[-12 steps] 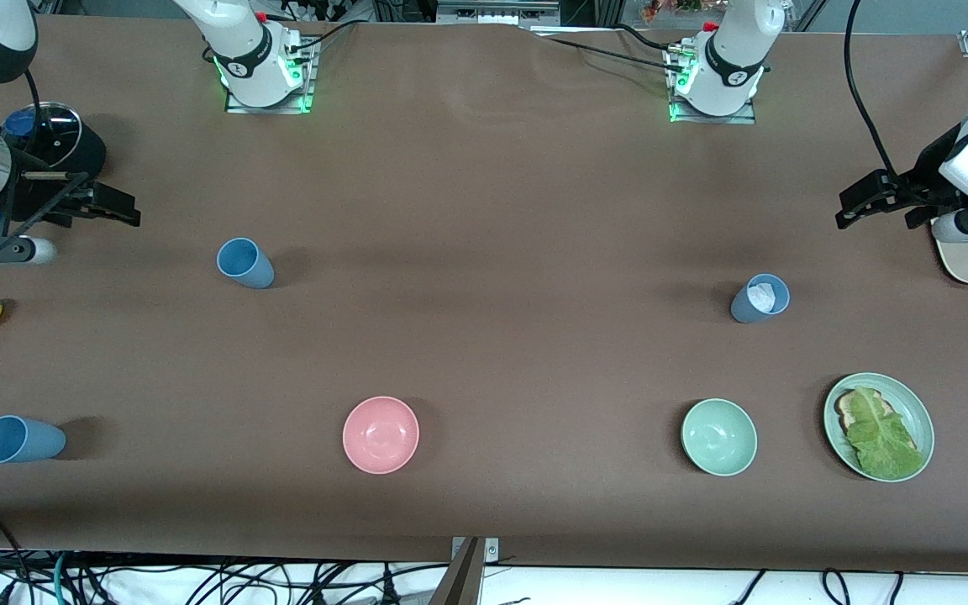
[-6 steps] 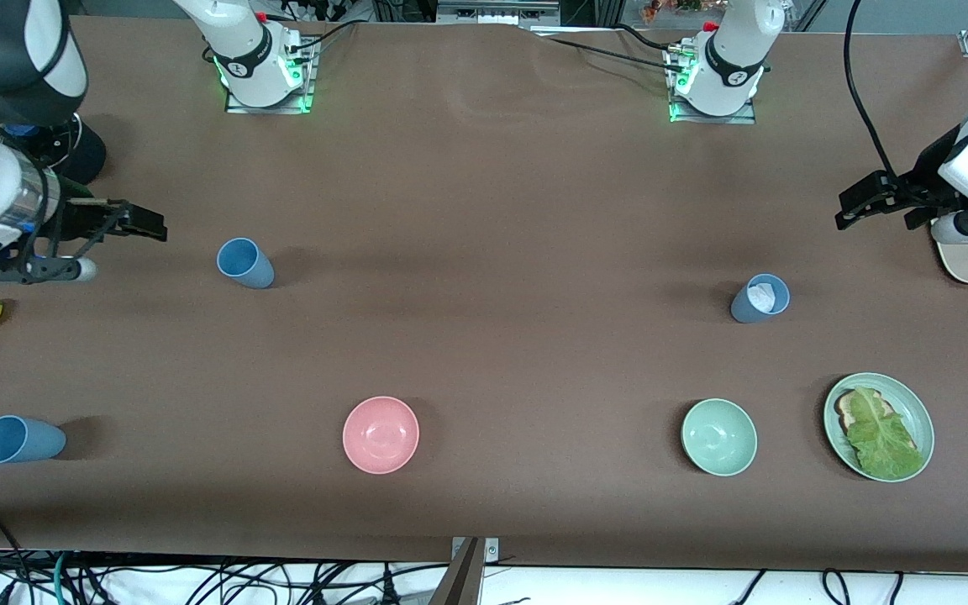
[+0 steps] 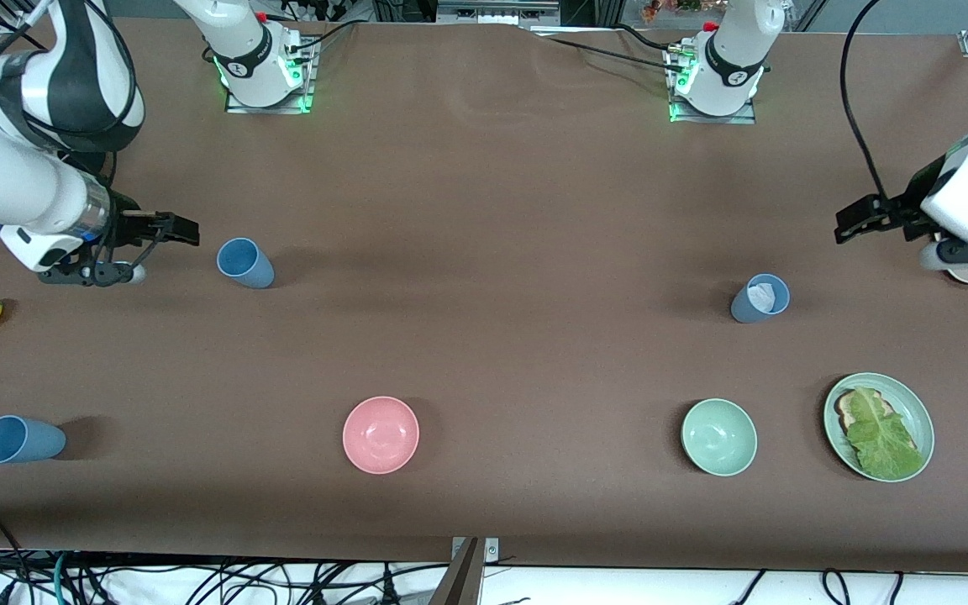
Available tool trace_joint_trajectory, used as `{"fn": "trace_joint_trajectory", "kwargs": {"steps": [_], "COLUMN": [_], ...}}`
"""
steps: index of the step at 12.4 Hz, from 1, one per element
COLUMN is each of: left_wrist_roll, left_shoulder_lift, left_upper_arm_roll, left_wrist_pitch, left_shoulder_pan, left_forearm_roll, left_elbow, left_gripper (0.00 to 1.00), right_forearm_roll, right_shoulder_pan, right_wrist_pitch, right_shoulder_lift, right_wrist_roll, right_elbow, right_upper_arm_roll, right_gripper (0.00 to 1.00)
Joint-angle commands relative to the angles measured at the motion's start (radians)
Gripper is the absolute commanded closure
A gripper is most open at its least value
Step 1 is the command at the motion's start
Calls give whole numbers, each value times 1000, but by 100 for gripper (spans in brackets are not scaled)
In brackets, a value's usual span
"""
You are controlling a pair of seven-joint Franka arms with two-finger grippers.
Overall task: Stack blue cups with both arms
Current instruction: 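Reach a blue cup with the right gripper while the left gripper reaches another, then close both grippers on the rims of the two blue cups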
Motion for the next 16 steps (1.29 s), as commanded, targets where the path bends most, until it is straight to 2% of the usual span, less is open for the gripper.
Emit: {"fn": "trace_joint_trajectory", "kwargs": {"steps": [1,4,7,10,16], "left_wrist_roll": [-55,-62,-111,-139,-140], "left_shoulder_lift": [52,35,67,132,204], "left_upper_arm_roll": [-9,-12,-38,-75,-75], "left_wrist_pitch": [58,265,563,594,610], "left_shoulder_pan": [-2,-12,-16,-16,-13], "left_forearm_roll": [15,13,13,15,21], "left_elbow": [-32,-228,-420,-431,-431], "left_gripper": [0,0,0,0,0], "right_forearm_roll": [-12,-12,-14,-14,-14], "right_shoulder_pan": [-3,-3,-6,-7,-7], "right_wrist_pitch": [113,208,262,350,429], "right_shoulder_lift": [-34,-18,37,65,83], "right_wrist_roll": [6,5,2,0,2], "right_elbow": [-122,-196,-208,-263,-331], "right_upper_arm_roll": [-1,-3,-7,-9,-10], "right_gripper": [0,0,0,0,0]}}
